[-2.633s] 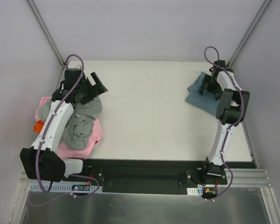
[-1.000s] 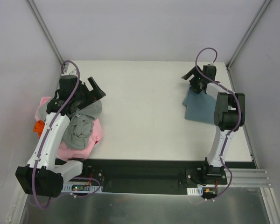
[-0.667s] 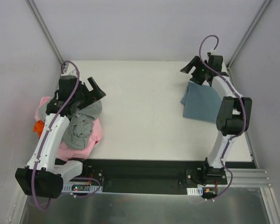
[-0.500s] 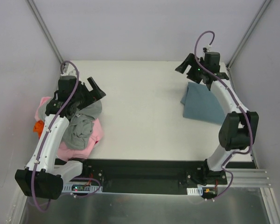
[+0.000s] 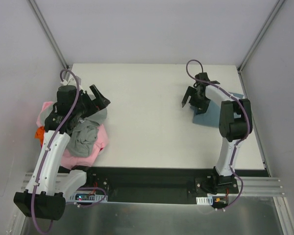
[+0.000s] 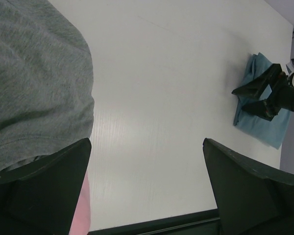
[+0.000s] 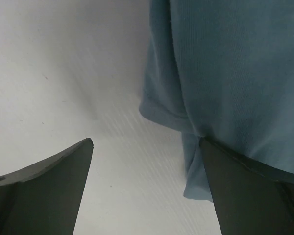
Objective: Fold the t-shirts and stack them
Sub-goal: Put the neatly folded tshirt into the corner of the board with the right arm
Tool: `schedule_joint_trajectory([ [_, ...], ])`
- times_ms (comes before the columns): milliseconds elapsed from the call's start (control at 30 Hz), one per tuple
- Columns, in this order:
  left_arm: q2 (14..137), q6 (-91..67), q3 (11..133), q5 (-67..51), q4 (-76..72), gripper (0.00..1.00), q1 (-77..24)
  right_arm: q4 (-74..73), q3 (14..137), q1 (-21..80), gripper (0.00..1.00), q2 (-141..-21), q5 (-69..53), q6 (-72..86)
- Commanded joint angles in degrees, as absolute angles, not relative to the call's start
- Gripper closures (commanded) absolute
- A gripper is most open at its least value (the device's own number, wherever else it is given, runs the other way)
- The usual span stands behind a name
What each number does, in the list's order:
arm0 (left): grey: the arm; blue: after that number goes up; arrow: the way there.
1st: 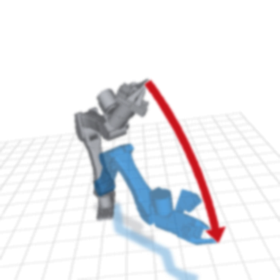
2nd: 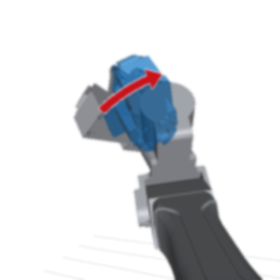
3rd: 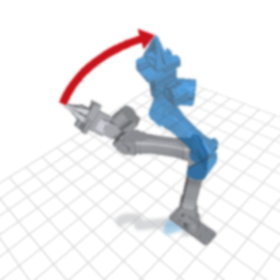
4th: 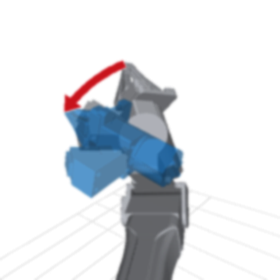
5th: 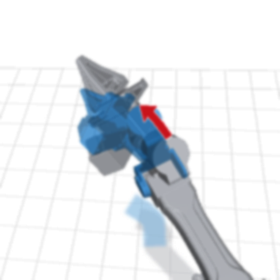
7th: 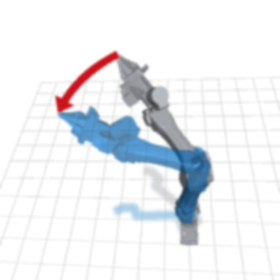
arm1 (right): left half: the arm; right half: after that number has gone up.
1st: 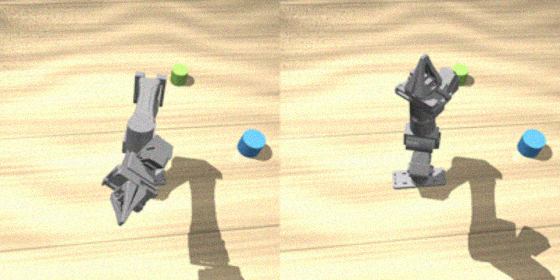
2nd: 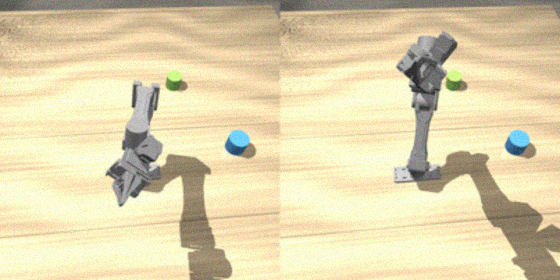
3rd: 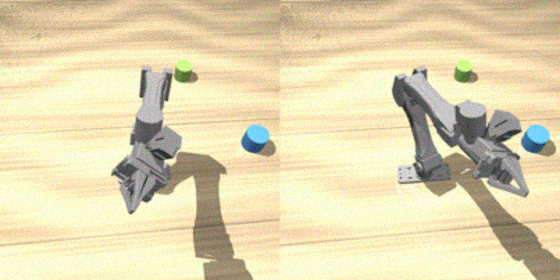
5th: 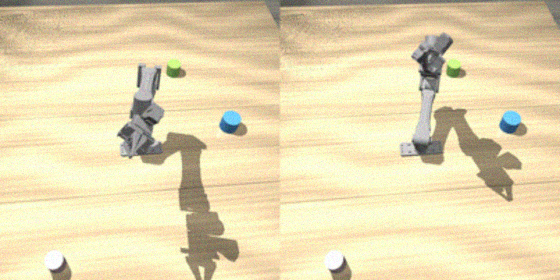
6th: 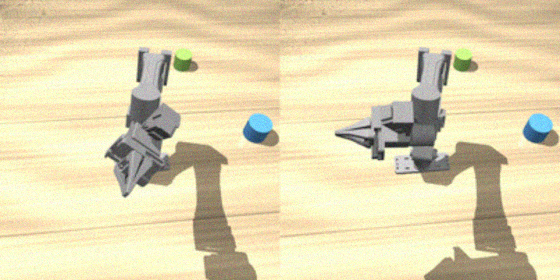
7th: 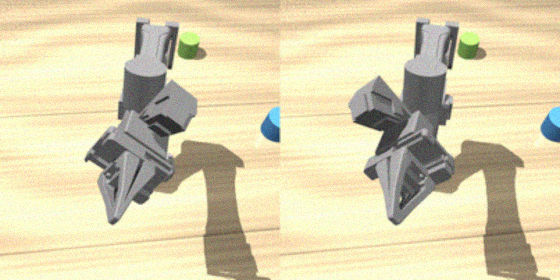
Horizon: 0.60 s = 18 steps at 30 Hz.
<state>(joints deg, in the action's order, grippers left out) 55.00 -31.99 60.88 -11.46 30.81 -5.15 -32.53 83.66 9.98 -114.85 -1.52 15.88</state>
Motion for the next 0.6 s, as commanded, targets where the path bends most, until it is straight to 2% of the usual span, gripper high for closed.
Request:
schedule_joint_trajectory([
  [0,51.5,-30.7,58.6,-11.3,31.6,0.01,-4.4,-40.7,86.8,9.7,0.04,-116.2,6.0,10.9],
  [133,49.0,-30.0,57.9,-10.1,32.0,0.01,-4.4,-39.6,81.0,8.8,0.04,-111.9,9.2,9.3],
  [267,48.5,-29.4,58.2,-9.1,32.1,0.01,-4.4,-40.2,80.0,8.4,0.04,-106.9,7.4,6.5],
  [400,50.2,-29.4,59.8,-9.1,33.0,0.01,-4.4,-43.6,87.4,9.9,0.04,-97.9,-8.7,2.7],
  [500,51.5,-29.1,60.5,-8.3,33.5,0.01,-4.4,-40.2,93.2,12.7,0.04,-88.8,-12.3,0.6],
  [567,52.4,-27.9,61.1,-8.3,34.2,0.01,-4.5,-36.0,90.8,13.4,0.04,-80.9,-14.1,0.7],
])
